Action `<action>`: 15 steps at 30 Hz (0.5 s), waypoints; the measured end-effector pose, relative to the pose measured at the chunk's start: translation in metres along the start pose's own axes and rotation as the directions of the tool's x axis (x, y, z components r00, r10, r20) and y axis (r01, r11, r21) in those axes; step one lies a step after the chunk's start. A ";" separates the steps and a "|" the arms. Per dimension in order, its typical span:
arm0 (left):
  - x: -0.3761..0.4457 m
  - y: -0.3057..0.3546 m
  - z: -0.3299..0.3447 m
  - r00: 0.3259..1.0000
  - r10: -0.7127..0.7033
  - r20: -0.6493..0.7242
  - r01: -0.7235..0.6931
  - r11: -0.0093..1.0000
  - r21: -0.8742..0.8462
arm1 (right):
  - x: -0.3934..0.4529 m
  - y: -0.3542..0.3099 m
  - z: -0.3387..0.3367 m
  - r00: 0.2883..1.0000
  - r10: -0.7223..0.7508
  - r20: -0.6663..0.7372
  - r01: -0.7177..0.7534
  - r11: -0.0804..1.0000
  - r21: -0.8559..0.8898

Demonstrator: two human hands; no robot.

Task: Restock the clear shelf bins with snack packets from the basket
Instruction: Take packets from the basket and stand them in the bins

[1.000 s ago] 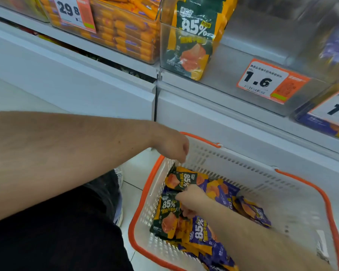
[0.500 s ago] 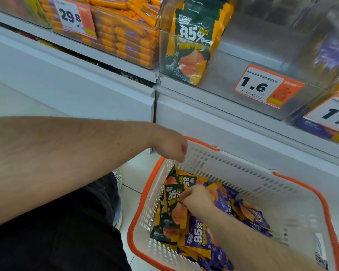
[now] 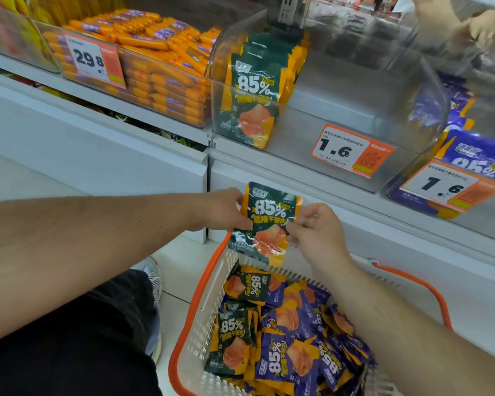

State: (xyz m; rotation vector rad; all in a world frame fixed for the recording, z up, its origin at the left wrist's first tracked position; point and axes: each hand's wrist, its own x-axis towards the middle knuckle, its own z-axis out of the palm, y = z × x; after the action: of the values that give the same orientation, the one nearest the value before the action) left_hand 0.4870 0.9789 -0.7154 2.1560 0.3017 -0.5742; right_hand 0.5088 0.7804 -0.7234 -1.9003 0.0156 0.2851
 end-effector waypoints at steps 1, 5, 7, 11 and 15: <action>0.000 0.001 -0.002 0.999 0.045 -0.023 -0.046 0.998 -0.045 | 0.000 -0.006 -0.001 1.000 -0.020 0.004 0.020 1.000 0.008; -0.005 0.010 -0.012 0.953 0.193 -0.234 -0.233 0.960 -0.158 | 0.007 -0.030 -0.006 0.992 -0.114 0.051 0.116 0.993 -0.034; -0.007 0.016 -0.020 0.906 0.217 -0.365 -0.310 0.925 -0.220 | 0.013 -0.043 -0.008 0.980 -0.191 0.050 0.195 0.976 -0.095; -0.014 0.029 -0.028 0.771 0.180 -0.610 -0.424 0.860 -0.283 | 0.029 -0.088 -0.010 0.914 -0.402 -0.048 0.395 0.911 -0.117; -0.014 0.030 -0.024 0.736 0.190 -0.650 -0.453 0.851 -0.265 | 0.041 -0.139 -0.013 0.730 -0.653 -0.201 0.629 0.757 -0.178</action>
State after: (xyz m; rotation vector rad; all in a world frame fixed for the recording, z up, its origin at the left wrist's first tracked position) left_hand 0.4946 0.9800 -0.6749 1.8524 0.3312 0.3908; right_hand 0.5721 0.8213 -0.5991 -1.9031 -0.4937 -0.4457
